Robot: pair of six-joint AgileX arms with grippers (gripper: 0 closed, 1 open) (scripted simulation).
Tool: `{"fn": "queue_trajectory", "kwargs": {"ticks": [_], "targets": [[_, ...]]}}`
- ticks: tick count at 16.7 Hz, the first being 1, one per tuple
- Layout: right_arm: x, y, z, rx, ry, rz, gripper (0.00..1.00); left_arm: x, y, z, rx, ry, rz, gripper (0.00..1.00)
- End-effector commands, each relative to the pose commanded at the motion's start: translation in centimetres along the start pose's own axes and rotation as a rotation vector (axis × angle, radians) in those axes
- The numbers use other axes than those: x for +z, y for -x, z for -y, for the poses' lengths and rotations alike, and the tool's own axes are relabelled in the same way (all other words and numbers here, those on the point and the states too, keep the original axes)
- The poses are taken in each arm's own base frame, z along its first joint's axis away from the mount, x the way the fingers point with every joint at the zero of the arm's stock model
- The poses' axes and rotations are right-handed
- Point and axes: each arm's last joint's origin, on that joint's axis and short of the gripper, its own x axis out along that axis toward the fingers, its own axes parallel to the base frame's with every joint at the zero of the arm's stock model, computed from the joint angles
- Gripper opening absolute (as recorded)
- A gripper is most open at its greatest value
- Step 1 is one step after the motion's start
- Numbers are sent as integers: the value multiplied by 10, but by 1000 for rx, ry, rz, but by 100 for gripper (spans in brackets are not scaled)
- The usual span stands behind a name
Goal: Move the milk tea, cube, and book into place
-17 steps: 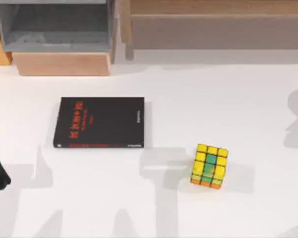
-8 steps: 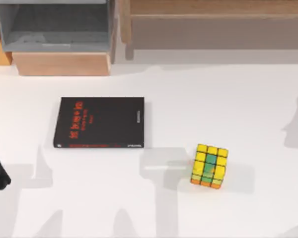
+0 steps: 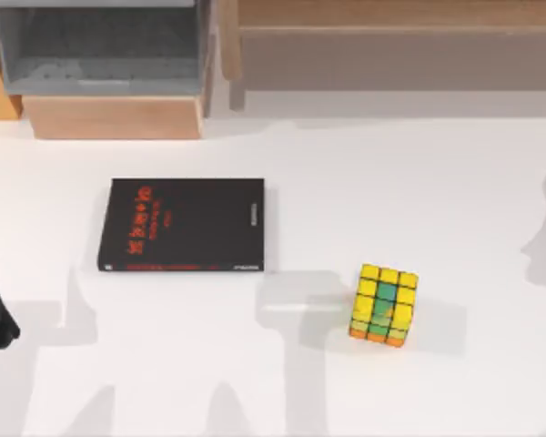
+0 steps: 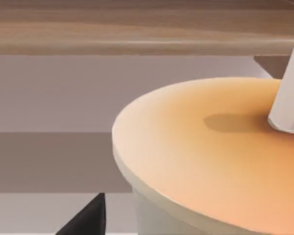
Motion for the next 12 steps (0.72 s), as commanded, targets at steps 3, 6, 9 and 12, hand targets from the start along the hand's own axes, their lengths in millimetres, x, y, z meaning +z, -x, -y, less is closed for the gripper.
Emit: {"fn": "queue_trajectory", "kwargs": {"ticks": [3,6,9,12], "targets": [[0,14,-1,4,2,2,100,0,0,0,0,0,0,100],[0,15,-1,4,2,2,100,0,0,0,0,0,0,100],[1,15,-2,8,-3,-7,100,0,0,0,0,0,0,100],[20,21,-1,8,-2,-5,100,0,0,0,0,0,0,100]]}}
